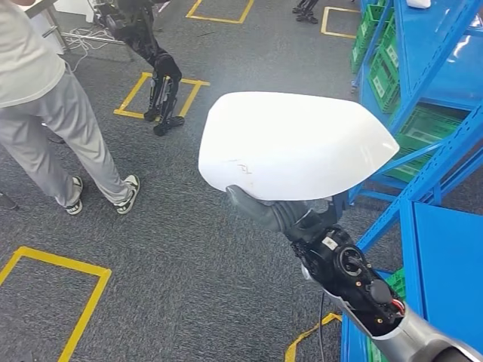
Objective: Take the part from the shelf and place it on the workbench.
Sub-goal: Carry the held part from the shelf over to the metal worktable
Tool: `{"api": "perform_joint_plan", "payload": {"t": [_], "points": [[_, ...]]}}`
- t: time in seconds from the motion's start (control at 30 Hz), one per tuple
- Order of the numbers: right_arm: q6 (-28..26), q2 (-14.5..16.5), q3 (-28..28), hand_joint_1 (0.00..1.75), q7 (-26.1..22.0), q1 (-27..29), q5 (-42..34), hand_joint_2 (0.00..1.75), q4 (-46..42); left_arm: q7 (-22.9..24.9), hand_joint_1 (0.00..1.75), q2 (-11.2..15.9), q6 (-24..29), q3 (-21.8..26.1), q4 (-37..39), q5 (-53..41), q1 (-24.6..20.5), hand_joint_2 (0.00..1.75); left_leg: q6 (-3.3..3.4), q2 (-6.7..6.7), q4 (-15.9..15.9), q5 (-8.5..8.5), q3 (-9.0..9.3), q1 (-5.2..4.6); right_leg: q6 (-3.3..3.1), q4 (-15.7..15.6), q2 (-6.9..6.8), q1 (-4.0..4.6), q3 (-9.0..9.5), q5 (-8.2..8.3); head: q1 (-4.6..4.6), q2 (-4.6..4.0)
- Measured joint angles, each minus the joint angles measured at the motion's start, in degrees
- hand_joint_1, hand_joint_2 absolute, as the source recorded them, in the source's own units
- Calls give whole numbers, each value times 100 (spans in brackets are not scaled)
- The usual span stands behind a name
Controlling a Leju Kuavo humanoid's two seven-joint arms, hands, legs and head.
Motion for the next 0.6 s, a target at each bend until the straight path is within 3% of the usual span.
{"api": "perform_joint_plan", "payload": {"t": [0.07, 0.1, 0.13, 0.2, 0.23, 0.3, 0.4, 0.47, 0.53, 0.57, 0.6], "points": [[1, 0, 5, 175, 4, 7, 0, 175, 3, 11, 0, -3, 2, 0, 0, 0, 2, 175, 13, -49, 3, -4, 1, -4, 20, 709, 26, -9, -330, -236, 18, 0], [1, 0, 8, 175, 7, 8, 0, 175, 5, 18, 0, -8, 3, 0, 0, 0, 4, 175, 13, -85, 4, -5, 5, -3, 19, 784, 28, -11, -373, -194, 21, 0], [1, 0, 8, 175, 9, 7, 0, 175, 6, 21, 0, -12, 5, 0, 0, 0, 4, 175, 9, -124, 6, -8, 15, 1, 12, 615, 35, -13, -301, -39, 27, 0], [1, 0, 7, 175, 12, 2, 0, 175, 7, 25, 0, -20, 7, 0, 0, -1, 4, 175, -15, -208, 13, -23, 35, 7, -23, -194, 128, -19, 69, 395, 47, 0], [1, 0, 7, 175, 12, -1, 0, 175, 7, 26, 0, -21, 7, 0, 0, -2, 1, 175, -35, -245, 27, -30, 30, 0, -42, -574, 192, -22, 247, 532, 50, 0], [4, 0, 8, 175, 14, -8, -1, 175, 8, 28, 0, -20, 7, 0, 0, -4, 2, 175, -91, -304, 45, -19, -17, -10, -80, -907, 271, -17, 415, 576, 45, 0], [7, 0, 10, 175, 14, -25, -2, 175, 10, 31, 0, -17, 7, 0, 0, -4, 18, 175, -182, -302, 98, -47, -79, -1, -157, -963, 189, -29, 447, 583, 7, 0], [5, 0, 7, 175, 13, -39, -2, 175, 10, 30, 0, -10, 7, 0, 0, -6, 12, 175, -231, -169, 515, -297, -274, 6, -232, -1005, 113, -41, 466, 604, -34, 0], [7, 0, 10, 175, 13, -37, -2, 175, 10, 30, 0, -11, 7, 0, 0, -7, 8, 175, -268, -79, 1340, -661, -680, 9, -270, -1008, 37, -24, 456, 604, -68, 0], [10, 0, 15, 175, 14, -32, -2, 175, 10, 30, 0, -14, 7, 0, 0, -7, 13, 175, -278, -69, 1678, -764, -853, 11, -275, -1008, -2, -18, 452, 604, -76, 0], [10, 0, 18, 175, 15, -30, -2, 175, 10, 31, 0, -17, 7, 0, 0, -7, 19, 175, -282, -62, 1821, -762, -931, 11, -276, -1008, -39, -13, 452, 602, -80, 0]]}}
